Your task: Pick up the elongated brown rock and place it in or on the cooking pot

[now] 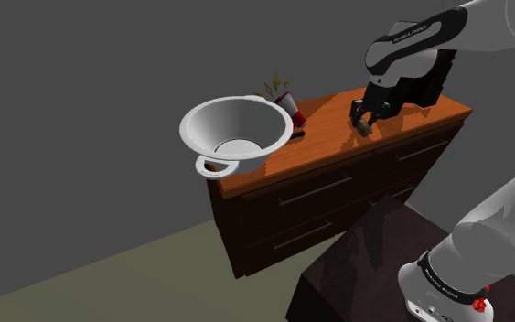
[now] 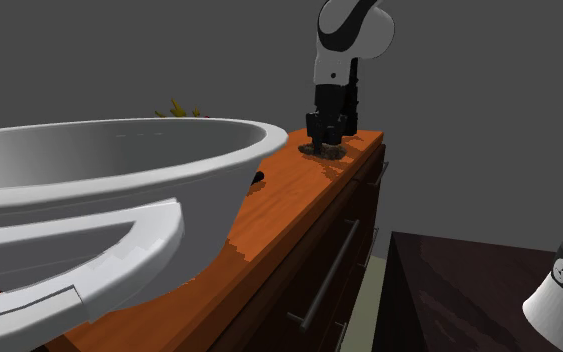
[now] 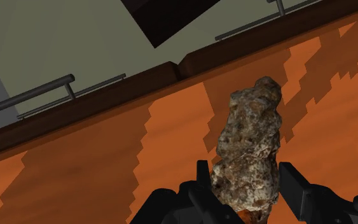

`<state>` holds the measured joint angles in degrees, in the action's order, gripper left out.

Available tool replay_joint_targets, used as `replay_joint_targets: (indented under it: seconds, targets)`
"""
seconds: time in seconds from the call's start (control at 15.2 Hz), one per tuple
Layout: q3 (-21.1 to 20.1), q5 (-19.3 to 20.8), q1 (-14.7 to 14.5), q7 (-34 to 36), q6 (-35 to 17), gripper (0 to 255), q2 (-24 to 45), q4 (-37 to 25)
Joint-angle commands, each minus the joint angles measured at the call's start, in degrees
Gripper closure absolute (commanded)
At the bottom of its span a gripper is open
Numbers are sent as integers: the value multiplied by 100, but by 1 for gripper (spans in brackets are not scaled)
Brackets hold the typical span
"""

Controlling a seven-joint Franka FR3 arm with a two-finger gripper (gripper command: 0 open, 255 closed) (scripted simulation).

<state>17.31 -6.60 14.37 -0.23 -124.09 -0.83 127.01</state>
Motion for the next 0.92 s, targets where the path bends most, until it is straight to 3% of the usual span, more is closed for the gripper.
replay_joint_targets:
  seconds: [0.0, 0.86]
  targets:
    - [0, 0, 0, 0, 0, 255, -1, -1]
    - [-18, 183, 0, 195, 895, 255, -394, -533]
